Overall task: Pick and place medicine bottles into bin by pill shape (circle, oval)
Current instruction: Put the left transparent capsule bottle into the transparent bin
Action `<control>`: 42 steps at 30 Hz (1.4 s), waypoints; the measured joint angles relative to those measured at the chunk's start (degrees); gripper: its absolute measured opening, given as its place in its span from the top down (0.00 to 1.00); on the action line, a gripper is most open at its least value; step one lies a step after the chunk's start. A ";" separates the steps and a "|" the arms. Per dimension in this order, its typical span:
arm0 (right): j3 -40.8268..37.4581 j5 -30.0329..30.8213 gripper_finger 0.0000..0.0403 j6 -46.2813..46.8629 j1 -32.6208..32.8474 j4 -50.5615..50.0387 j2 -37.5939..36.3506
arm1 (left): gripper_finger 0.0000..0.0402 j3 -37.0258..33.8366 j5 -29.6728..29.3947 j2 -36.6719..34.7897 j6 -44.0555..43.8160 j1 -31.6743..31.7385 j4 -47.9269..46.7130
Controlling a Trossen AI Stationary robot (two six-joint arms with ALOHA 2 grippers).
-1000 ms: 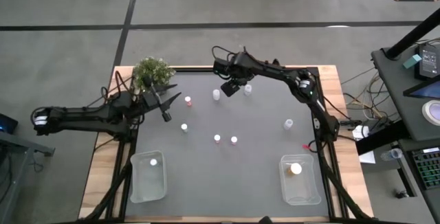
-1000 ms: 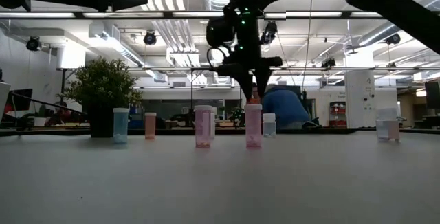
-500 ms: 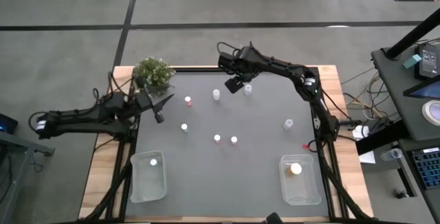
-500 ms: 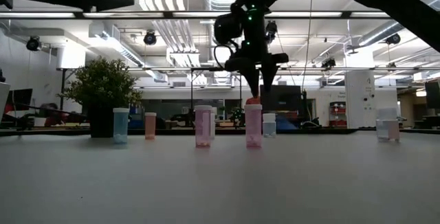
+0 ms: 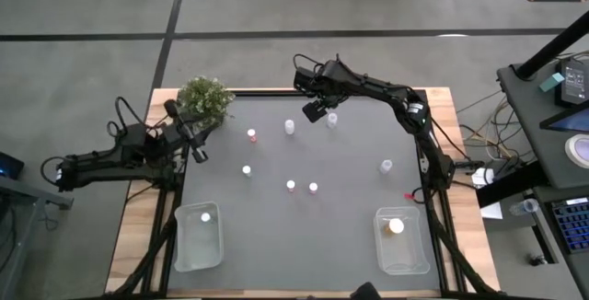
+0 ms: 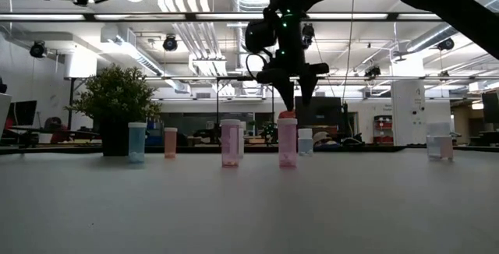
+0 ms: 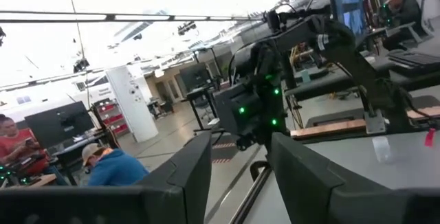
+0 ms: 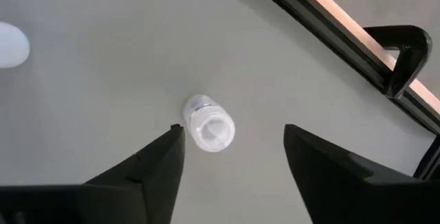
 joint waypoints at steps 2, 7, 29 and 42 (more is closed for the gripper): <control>-0.90 -0.02 0.35 0.43 -0.01 0.30 0.02 | 0.67 -0.34 0.02 -0.68 0.00 -0.02 -0.13; -4.43 -0.76 0.28 0.45 -0.08 1.63 0.03 | 0.67 -0.59 0.02 -2.21 0.00 -0.02 0.03; -16.48 -3.01 0.42 1.60 -0.73 12.17 0.09 | 0.67 -1.12 0.02 -3.75 0.02 -0.02 0.49; -14.28 -3.16 0.60 1.53 -0.73 12.25 0.09 | 0.67 -1.14 0.02 -3.71 0.04 0.00 0.50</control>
